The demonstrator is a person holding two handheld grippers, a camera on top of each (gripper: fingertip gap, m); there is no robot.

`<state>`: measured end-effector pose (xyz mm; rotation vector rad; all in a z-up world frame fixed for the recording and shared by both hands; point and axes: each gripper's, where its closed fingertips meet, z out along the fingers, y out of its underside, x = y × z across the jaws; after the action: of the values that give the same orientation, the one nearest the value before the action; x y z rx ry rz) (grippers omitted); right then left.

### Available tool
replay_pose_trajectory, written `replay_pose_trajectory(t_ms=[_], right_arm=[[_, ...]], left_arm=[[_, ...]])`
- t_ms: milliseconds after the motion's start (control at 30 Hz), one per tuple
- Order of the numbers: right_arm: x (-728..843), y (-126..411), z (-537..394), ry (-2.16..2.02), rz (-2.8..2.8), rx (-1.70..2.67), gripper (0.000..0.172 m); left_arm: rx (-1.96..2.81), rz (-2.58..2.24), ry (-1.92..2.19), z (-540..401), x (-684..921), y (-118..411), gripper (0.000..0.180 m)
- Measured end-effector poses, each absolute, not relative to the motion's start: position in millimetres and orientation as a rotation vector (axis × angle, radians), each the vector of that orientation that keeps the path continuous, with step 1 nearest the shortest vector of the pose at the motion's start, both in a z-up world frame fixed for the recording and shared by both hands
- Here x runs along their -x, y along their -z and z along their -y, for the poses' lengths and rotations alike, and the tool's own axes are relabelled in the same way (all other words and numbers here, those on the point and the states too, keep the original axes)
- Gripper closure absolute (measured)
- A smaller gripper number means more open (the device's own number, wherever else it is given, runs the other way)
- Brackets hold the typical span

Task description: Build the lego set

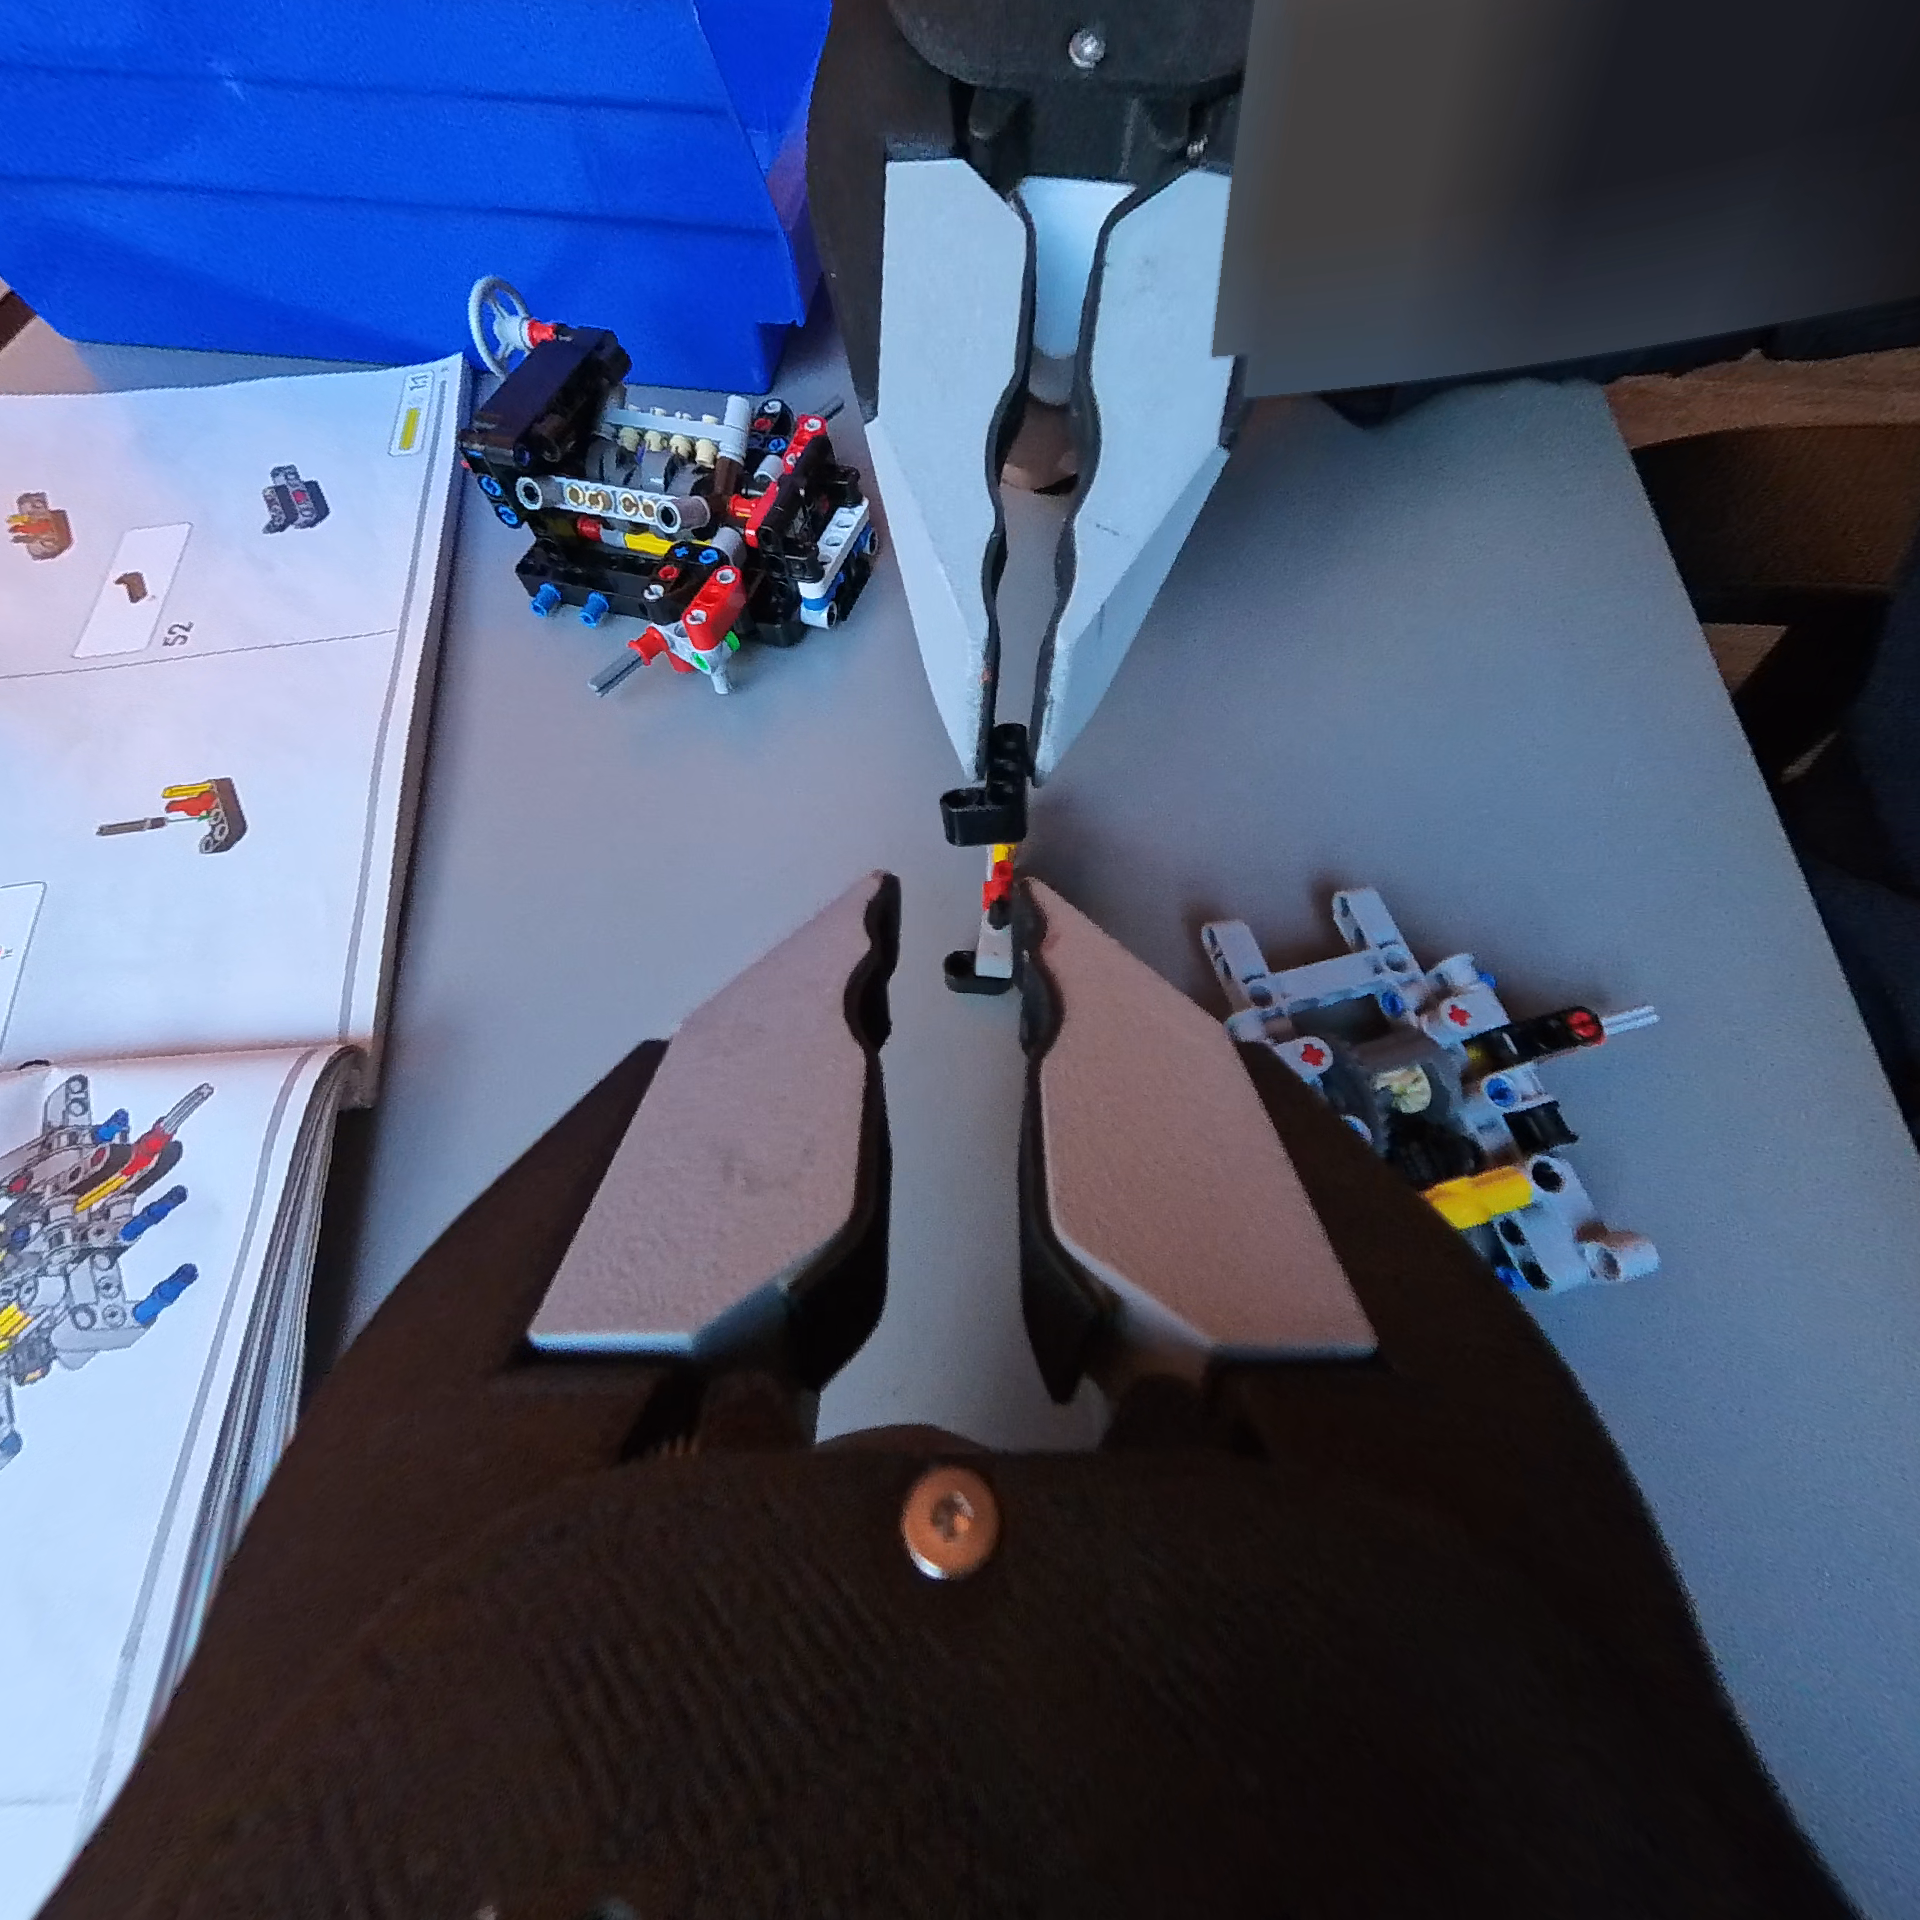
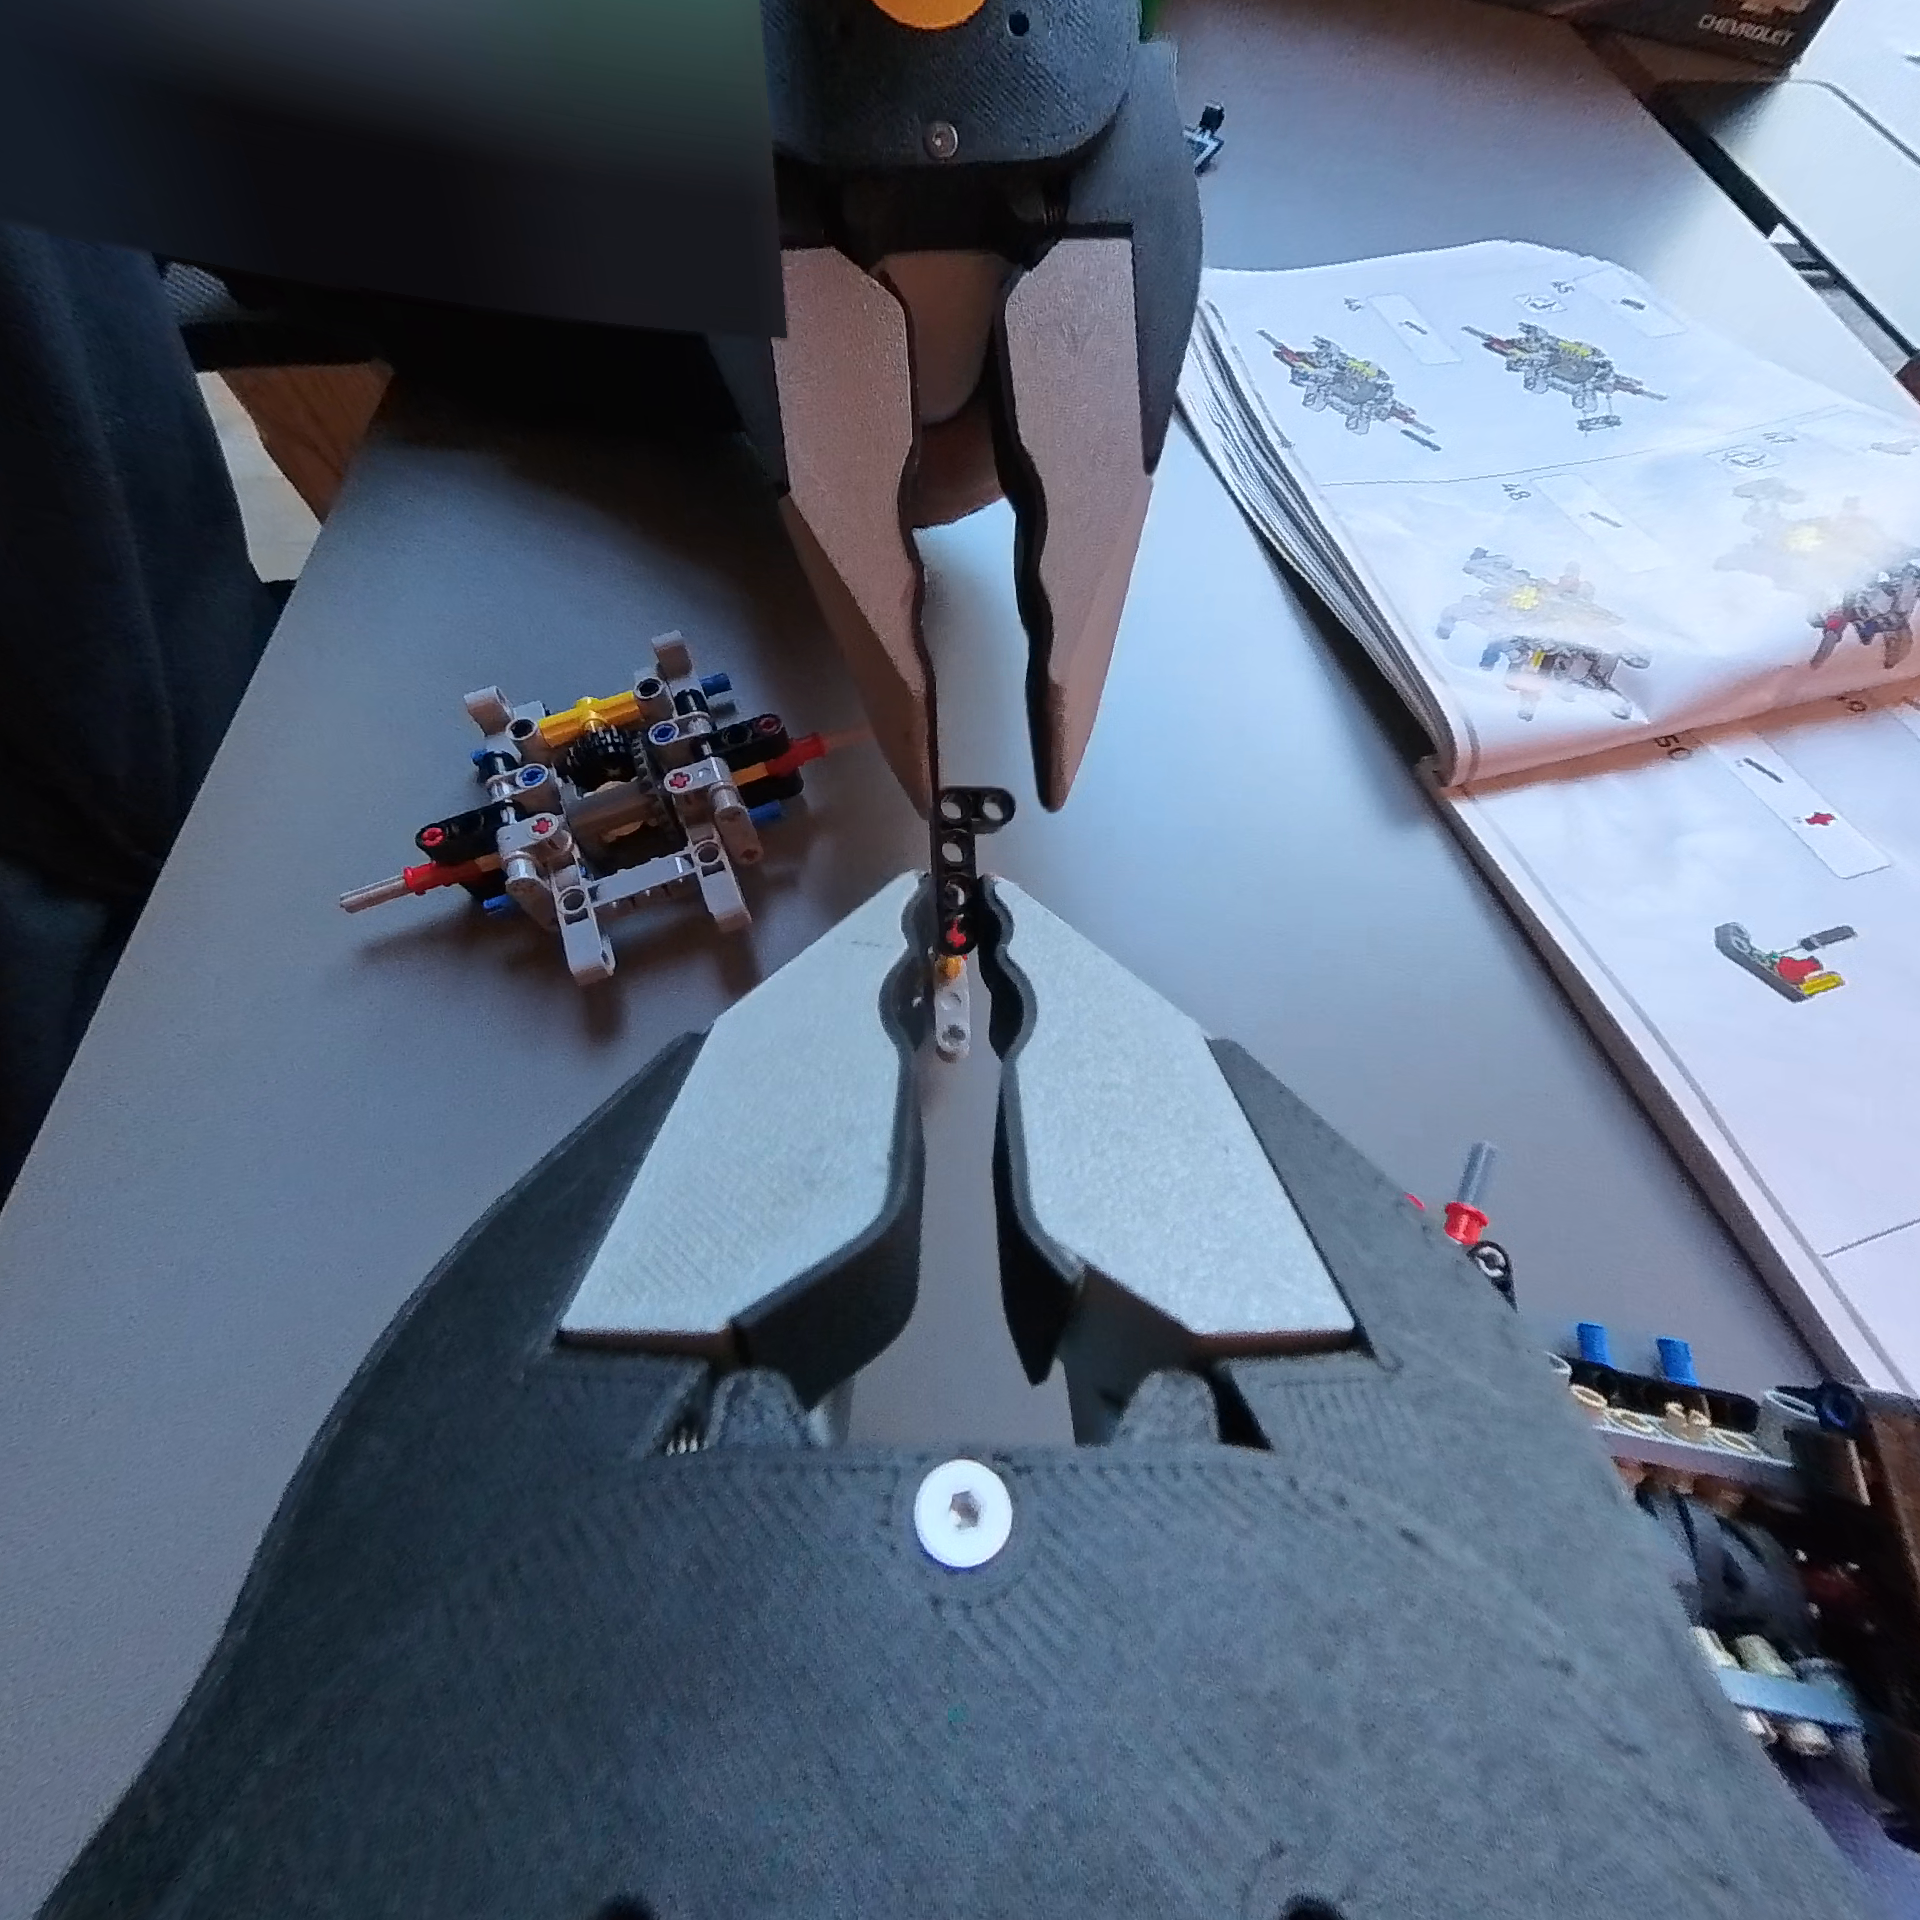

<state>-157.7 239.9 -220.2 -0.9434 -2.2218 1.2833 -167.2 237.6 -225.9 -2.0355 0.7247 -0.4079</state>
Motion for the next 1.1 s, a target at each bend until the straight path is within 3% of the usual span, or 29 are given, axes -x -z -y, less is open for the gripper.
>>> replay_pose_trajectory(t_ms=[1100], right_arm=[[156, 217, -232, -1.158, 2.275, 0.856, 0.168]], left_arm=[[1.993, -0.791, 0.400, -235, 153, 220, 0.168]])
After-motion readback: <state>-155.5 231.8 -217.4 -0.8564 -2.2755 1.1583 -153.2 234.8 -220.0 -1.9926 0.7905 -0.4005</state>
